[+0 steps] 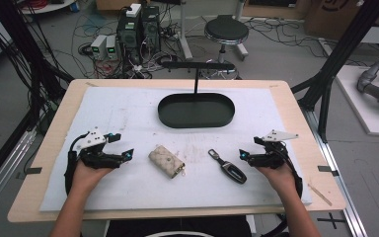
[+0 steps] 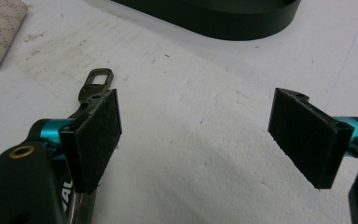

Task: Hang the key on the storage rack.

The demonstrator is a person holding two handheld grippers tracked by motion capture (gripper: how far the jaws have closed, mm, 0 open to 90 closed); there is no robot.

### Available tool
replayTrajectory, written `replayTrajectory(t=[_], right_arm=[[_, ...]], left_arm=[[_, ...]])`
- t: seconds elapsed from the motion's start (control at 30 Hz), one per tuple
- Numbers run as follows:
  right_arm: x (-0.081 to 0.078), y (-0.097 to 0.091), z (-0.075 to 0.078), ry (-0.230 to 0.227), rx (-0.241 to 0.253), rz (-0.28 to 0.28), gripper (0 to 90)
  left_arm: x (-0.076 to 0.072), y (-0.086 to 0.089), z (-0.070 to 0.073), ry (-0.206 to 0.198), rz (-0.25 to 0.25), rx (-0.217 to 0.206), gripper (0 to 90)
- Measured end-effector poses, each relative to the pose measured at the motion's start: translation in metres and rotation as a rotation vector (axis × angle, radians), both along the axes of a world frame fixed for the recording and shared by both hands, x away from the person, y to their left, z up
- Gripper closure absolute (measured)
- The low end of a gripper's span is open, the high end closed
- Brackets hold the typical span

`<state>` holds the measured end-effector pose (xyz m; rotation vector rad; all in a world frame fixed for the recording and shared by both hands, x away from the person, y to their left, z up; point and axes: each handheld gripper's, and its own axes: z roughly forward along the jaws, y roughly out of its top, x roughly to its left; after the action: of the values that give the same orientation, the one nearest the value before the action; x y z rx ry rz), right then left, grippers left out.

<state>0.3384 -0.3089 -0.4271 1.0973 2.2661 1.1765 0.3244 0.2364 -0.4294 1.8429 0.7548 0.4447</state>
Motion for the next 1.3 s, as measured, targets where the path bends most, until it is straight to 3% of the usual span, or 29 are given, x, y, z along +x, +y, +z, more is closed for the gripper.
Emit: replayTrajectory(t=[0.47, 0.93, 1.07, 1.13, 1.3], right_arm=[[-0.003, 0.015, 0.002, 0.004, 0.003, 0.034, 17.5], [-0.005, 0.051, -0.006, 0.068, -0.019, 0.111, 17.5], [-0.004, 0.062, -0.011, 0.092, -0.035, 0.119, 22.3], [-0.003, 0.072, -0.014, 0.109, -0.067, 0.127, 24.6], [-0.002, 0.079, -0.017, 0.128, -0.096, 0.143, 31.3]], left_arm=[[-0.002, -0.002, 0.001, -0.005, -0.005, 0.004, 19.4], [-0.002, -0.004, 0.003, -0.011, -0.015, 0.018, 19.4], [-0.002, -0.005, 0.003, -0.012, -0.019, 0.024, 19.4], [-0.002, -0.006, 0.003, -0.014, -0.018, 0.024, 19.4], [-0.002, -0.006, 0.004, -0.015, -0.018, 0.023, 19.4]])
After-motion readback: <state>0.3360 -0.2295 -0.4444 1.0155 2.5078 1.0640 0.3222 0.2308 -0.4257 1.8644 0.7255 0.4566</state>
